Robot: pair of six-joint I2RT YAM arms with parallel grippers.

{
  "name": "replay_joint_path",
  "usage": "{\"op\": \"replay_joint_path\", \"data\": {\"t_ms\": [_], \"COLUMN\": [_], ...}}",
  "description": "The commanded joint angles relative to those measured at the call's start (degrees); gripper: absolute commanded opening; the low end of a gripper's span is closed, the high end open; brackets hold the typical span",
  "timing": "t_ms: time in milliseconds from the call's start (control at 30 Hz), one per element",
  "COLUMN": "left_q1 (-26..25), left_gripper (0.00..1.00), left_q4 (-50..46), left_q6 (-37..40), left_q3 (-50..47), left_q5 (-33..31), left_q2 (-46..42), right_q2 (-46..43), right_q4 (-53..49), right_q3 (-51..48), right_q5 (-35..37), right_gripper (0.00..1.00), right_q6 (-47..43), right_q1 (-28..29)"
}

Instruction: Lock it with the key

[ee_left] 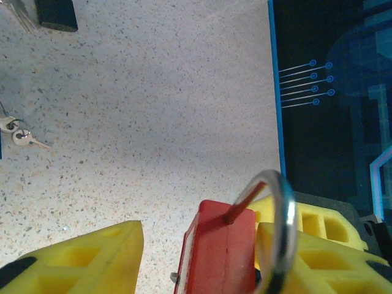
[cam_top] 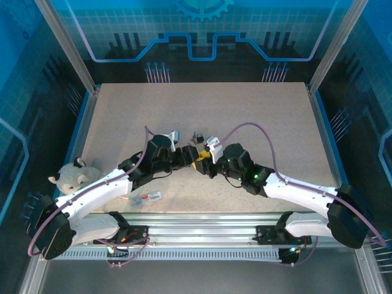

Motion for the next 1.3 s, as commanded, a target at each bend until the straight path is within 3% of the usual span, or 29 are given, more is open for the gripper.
{"op": "replay_joint_path", "data": {"t_ms": [0,67,367,600,700,867,1067,1267], "left_q1": [-0.01,0.06,0.00,-0.02,-0.06,-0.07,0.14,0.53], "left_gripper": [0.47,0.42,0.35,0.20,0.02,0.00,0.00,0.00], "left_q4": [-0.64,-0.60,0.13,-0.11,-0.02,0.94,2.46,3.94], "left_q6": [0.67,0.65,0.99,1.63,1.83,1.29,-0.06,-1.37], "left_q3": [1.92,2.00,2.25,2.74,2.84,2.11,-0.06,-1.42], "left_q5": [1.49,1.62,3.66,4.35,4.57,4.52,1.56,0.08], "left_q2": [0.33,0.32,1.51,2.07,2.35,2.87,1.14,-0.10], "right_q2": [0.31,0.36,0.96,1.66,1.67,1.28,-0.73,-3.50], "right_q4": [1.53,1.55,1.00,0.75,0.79,0.77,1.47,1.66], "right_q3": [2.52,2.63,3.39,4.24,4.28,4.20,2.50,0.97], "right_q5": [0.51,0.56,0.50,0.70,0.84,0.80,1.65,3.09], "right_gripper": [0.00,0.00,0.00,0.00,0.00,0.00,0.33,0.56], "right_q6": [-0.80,-0.84,-1.02,-1.02,-1.11,-1.11,-1.15,-1.56], "right_q1": [0.96,0.93,1.15,1.28,1.27,1.26,1.03,0.66]}}
